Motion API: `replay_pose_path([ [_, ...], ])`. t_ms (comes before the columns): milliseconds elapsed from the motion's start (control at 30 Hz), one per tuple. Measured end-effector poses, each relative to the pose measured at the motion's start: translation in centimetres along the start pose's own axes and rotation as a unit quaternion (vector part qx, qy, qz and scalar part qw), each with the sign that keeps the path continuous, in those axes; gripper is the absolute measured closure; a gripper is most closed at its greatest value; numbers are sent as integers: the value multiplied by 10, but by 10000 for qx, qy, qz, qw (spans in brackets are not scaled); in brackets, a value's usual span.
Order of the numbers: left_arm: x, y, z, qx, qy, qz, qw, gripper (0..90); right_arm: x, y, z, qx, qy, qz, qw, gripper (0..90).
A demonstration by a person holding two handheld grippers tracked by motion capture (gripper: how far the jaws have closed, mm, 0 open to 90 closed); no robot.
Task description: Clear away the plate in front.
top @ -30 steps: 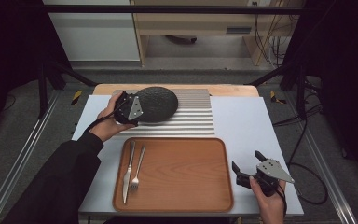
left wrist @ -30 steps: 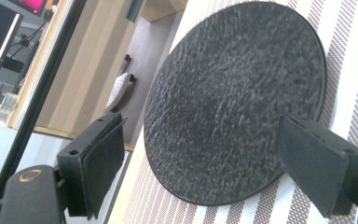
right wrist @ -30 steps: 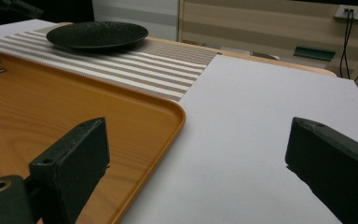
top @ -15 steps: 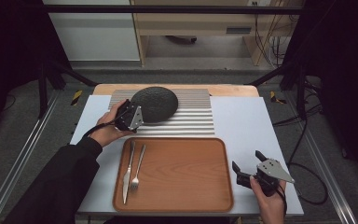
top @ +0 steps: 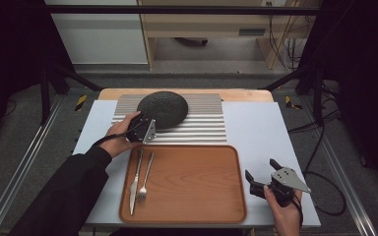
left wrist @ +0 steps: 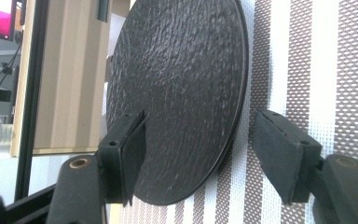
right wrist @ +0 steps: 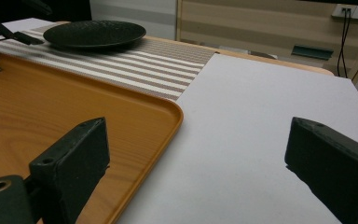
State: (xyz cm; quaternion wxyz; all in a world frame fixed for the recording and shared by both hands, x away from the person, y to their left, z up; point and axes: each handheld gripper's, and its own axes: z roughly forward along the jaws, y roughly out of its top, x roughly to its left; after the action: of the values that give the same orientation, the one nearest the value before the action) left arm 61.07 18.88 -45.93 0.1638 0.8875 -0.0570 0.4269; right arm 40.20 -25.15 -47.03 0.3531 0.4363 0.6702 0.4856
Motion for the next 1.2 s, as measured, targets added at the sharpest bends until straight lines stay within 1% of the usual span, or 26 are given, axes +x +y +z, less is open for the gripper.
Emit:
replay_pose_path([
  [33,-2,1,1,36,46,135,9999,360,0,0,0,0,3,4,10000,66],
  [67,-3,3,2,36,44,181,9998,362,0,0,0,-1,4,4,10000,67],
  [100,-3,4,2,39,23,189,9998,365,0,0,0,2,6,2,10000,67],
  [167,-4,6,3,57,60,242,9997,371,0,0,0,9,12,3,10000,67],
  [200,-4,7,3,34,60,224,9997,378,0,0,0,12,17,0,10000,67],
  [267,-5,8,6,49,57,259,9996,388,0,0,1,16,18,-2,10000,67],
  [367,-4,8,10,100,62,366,9993,413,0,-1,1,21,6,-9,10000,69],
  [433,-3,8,12,46,98,324,9994,437,0,-1,1,27,9,13,10000,70],
  [500,-3,7,15,40,71,324,9994,447,0,-1,1,25,3,16,10000,70],
  [600,-6,5,18,20,10,385,9993,482,-1,-1,1,35,-9,28,10000,70],
  [667,-8,4,20,54,-4,429,9991,497,-1,-1,1,29,-14,28,10000,70],
  [933,-9,-2,26,65,88,426,9990,560,-2,-2,1,55,-21,35,10000,70],
  [1067,-9,-3,28,73,152,380,9991,569,-2,-2,1,58,-18,32,10000,70],
  [1167,-11,-3,29,37,225,421,9989,577,-1,-2,2,69,-2,31,10000,70],
  [1200,-12,-2,29,57,245,483,9985,581,-1,-2,2,77,0,37,10000,70],
])
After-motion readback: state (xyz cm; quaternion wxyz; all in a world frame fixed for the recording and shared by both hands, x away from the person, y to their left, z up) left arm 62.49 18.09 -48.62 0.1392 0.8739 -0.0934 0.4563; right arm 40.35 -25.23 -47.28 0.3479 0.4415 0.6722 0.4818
